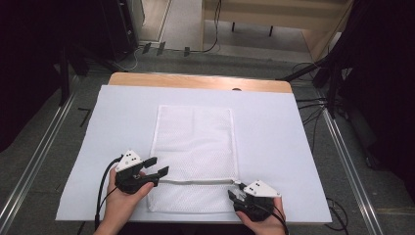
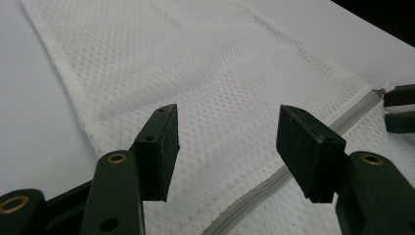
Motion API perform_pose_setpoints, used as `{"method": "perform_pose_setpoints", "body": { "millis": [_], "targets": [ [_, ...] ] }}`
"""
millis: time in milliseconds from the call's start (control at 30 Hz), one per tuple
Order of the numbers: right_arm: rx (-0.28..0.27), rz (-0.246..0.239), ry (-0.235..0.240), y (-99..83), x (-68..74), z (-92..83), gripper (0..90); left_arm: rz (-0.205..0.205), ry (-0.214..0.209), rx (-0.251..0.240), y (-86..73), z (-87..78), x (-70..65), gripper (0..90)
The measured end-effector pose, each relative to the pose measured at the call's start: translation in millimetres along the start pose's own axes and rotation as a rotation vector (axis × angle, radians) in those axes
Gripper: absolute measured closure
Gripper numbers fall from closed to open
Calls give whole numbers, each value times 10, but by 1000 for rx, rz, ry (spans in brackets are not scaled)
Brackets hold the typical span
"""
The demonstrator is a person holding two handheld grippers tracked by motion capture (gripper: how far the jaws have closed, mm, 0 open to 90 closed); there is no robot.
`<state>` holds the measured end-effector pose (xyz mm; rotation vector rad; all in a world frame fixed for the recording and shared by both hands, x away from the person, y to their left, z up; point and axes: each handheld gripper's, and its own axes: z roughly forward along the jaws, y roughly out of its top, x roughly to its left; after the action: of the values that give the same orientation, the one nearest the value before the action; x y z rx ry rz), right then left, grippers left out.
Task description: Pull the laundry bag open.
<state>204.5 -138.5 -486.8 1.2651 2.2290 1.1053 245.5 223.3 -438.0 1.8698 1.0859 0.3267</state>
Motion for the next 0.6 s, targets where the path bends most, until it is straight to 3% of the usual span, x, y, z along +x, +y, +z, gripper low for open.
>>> {"method": "perform_pose_setpoints", "body": {
  "millis": [100, 200, 367, 400, 433, 467, 500, 600],
  "targets": [
    [-2, 18, -37, 0, -19, -9, 777, 2, -31, 4, 25, 44, -55, 422],
    [3, 12, -24, 18, -15, -14, 886, 2, -46, 9, 35, 84, -100, 437],
    [-22, -3, -25, 78, 22, -70, 900, 27, -153, 53, 68, 272, -340, 528],
    [-32, -3, -23, 88, 24, -82, 900, 27, -153, 53, 68, 272, -340, 562],
    [-35, -5, -24, 96, 28, -91, 900, 28, -218, 78, 91, 350, -422, 603],
    [-35, -5, -24, 96, 28, -91, 900, 28, -218, 78, 91, 350, -422, 649],
    [-45, -9, -24, 109, 37, -105, 900, 42, -257, 108, 120, 451, -554, 685],
    [-63, -24, -25, 121, 45, -128, 900, 66, -279, 136, 154, 591, -708, 773]
  ]
}}
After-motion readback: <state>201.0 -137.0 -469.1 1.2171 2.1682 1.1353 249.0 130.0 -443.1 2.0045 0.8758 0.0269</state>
